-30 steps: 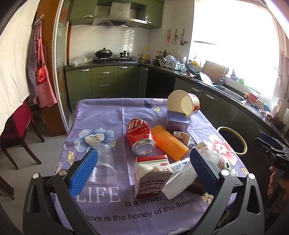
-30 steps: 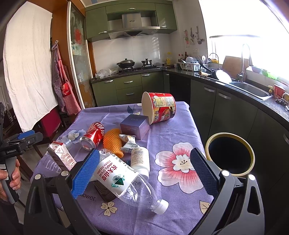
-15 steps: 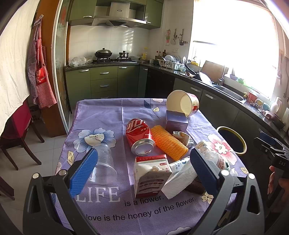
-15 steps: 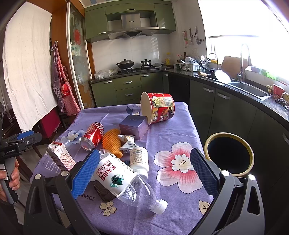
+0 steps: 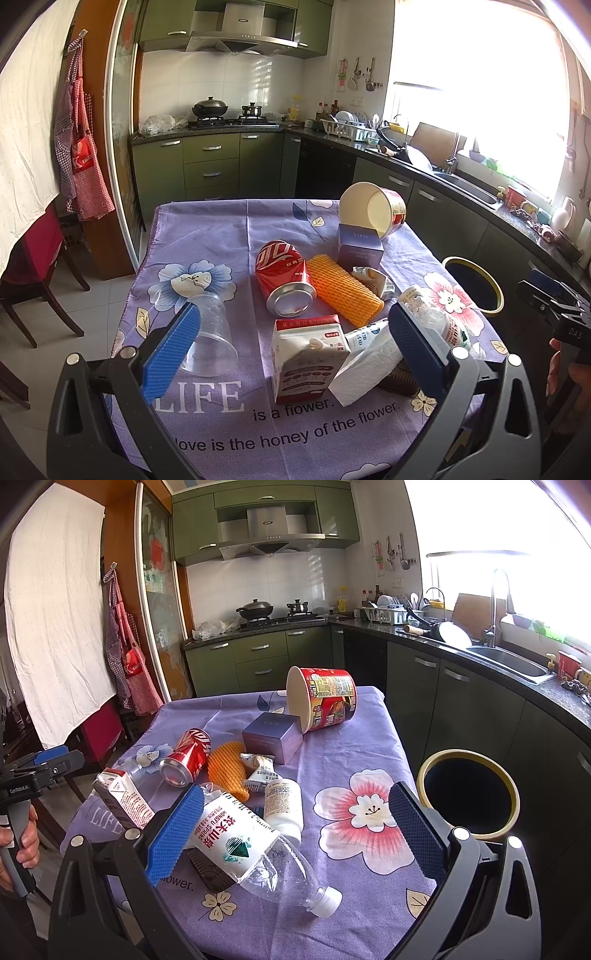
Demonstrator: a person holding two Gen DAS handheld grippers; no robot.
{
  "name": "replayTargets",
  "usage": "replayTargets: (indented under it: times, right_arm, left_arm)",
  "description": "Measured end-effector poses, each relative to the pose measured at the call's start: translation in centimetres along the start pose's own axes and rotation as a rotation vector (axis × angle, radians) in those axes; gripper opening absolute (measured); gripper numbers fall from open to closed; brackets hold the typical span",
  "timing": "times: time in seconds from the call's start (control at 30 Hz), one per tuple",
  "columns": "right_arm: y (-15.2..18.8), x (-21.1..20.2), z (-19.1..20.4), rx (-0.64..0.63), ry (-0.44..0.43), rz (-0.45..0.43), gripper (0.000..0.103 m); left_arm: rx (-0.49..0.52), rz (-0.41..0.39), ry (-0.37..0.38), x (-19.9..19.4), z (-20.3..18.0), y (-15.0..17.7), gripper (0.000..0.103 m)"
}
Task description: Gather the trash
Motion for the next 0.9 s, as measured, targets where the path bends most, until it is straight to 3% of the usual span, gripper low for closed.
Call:
replayTargets:
  times: [0.9]
  right_arm:
    - [0.06, 0.45, -0.19, 0.004, 0.003, 0.005, 0.099]
  left_arm:
    - [0.007, 0.008, 0.015, 0.39, -0.39, -0.01, 0.097]
Point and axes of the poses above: each gripper's, at about its wrist camera, not at the fingertips, and x roughly the way its jaws point, z to its left, y to its underside, the point moved 2 cm from there along x, roughly the way its jaws point, and after that the axes turned 8 degrees about x, right-handed, at the moved point
